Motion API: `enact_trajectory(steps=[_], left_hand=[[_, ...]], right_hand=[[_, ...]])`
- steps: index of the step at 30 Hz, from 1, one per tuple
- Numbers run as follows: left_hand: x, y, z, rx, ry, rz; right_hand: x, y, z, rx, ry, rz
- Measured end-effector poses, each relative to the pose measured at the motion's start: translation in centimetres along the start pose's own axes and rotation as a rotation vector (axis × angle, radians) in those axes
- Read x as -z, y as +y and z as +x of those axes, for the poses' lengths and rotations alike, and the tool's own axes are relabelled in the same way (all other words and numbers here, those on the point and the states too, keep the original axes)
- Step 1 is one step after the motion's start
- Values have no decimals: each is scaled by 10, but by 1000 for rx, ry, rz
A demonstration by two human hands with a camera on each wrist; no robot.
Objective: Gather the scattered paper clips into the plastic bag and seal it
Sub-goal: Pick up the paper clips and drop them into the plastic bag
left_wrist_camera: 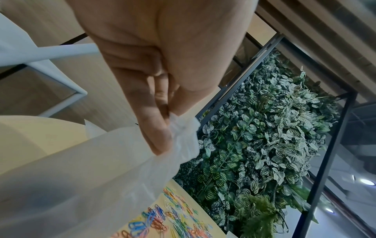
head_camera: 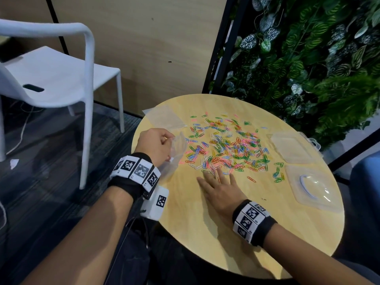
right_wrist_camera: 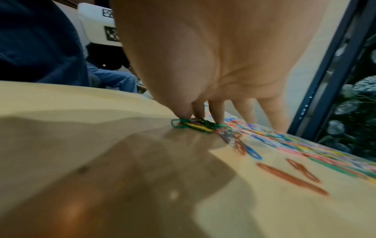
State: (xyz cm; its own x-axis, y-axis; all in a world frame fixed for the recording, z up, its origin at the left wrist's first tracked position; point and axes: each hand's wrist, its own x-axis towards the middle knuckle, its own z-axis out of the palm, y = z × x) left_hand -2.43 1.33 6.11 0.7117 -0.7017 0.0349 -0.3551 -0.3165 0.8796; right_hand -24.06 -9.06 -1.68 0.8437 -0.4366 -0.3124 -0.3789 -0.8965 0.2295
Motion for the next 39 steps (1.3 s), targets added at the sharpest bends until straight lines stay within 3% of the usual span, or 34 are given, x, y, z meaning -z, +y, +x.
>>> enact_trajectory(steps=[2, 7, 9, 13, 15, 17, 18, 20, 23, 26, 32, 39], left_hand=[[-3, 0, 0, 8, -15, 3], [-10, 1, -2, -17, -60, 38], [-13, 2, -3, -41, -81, 58], [-18, 4, -5, -47, -130, 58], [-20, 6, -6, -53, -156, 51], [-24, 9, -7, -68, -172, 51], [-26, 10, -8, -73, -172, 52], [-28, 10, -7, -77, -165, 51], [-33, 9, -6, -77, -171, 31], [-36, 12, -8, -81, -189, 0], [-38, 16, -13, -81, -224, -31], [-39, 18, -15, -96, -272, -29]], right_hand=[[0, 10, 0, -27, -6, 74], [5, 23, 6, -11, 149, 156], [9, 27, 6, -84, 164, 217], [14, 47, 11, -337, 261, 568], [15, 58, 13, -500, 272, 895], [24, 61, 13, -627, 280, 1520], [31, 59, 11, -614, 285, 1825], [51, 53, 9, -512, 289, 2175], [79, 40, 10, -347, 297, 2393], [91, 22, 15, -314, 268, 2329], [90, 5, 27, -396, 212, 2112], [84, 5, 28, -380, 370, 1398]])
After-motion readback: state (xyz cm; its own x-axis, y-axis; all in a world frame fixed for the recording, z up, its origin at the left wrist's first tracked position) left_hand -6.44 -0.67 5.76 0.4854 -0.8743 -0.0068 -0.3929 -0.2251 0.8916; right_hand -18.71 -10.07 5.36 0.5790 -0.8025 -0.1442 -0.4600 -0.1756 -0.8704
